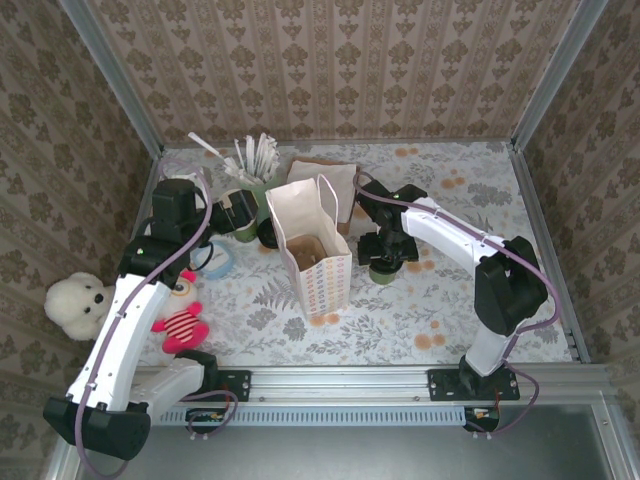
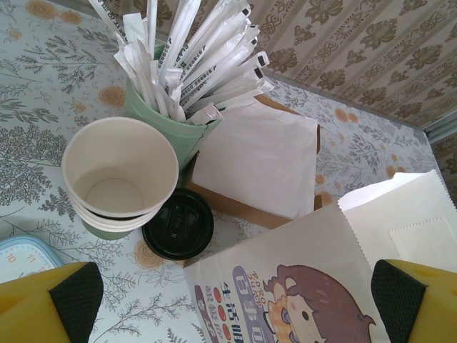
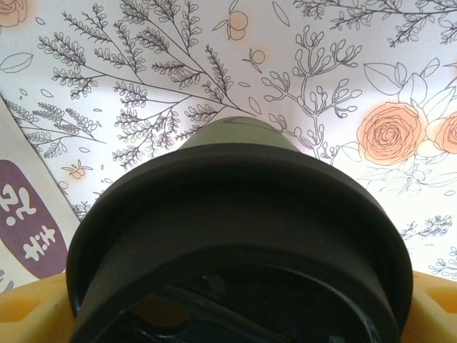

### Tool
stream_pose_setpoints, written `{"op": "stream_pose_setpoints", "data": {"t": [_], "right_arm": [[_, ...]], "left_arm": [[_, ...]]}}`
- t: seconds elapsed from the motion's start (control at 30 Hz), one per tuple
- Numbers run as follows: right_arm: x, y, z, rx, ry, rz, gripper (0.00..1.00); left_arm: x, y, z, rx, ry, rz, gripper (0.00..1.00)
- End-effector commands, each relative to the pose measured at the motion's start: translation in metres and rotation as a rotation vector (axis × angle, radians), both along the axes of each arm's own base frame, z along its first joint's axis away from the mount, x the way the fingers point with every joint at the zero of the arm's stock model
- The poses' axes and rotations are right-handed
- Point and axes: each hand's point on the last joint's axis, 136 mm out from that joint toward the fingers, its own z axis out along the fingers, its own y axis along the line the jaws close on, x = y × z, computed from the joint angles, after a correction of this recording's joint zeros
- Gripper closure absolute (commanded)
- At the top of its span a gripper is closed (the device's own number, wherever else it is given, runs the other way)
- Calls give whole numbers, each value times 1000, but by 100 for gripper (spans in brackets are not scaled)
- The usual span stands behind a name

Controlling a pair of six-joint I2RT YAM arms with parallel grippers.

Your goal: Pack the takeout coffee

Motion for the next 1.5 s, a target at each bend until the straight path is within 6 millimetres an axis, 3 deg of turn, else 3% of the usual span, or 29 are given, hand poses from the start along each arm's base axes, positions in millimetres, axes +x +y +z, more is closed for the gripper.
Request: {"op": "stream_pose_setpoints", "data": {"t": [0.0, 0.13, 0.33, 0.83, 1.07, 1.23, 1.47], "right_arm": [[-1, -8, 9, -37, -28, 29, 23], [-5, -9, 26, -20, -50, 74, 28], [-25, -17, 54, -23, -8, 151, 34], [-70, -35, 163, 40, -111, 151, 31], [-91, -47, 208, -32, -167, 180, 31], [-99, -30, 231, 66, -226, 212, 32], [-110, -7, 247, 128, -272, 270, 33]], "left_arm": [[3, 3, -1, 20, -10, 0, 0], [5, 2, 2, 31, -20, -9, 0], [8, 2, 7, 53, -23, -15, 0], [4, -1, 24, 93, -11, -66, 0], [-12, 3, 35, 96, -27, -56, 0], [-26, 23, 33, 148, -16, 12, 0], [-39, 11, 57, 61, -119, -49, 0]]}}
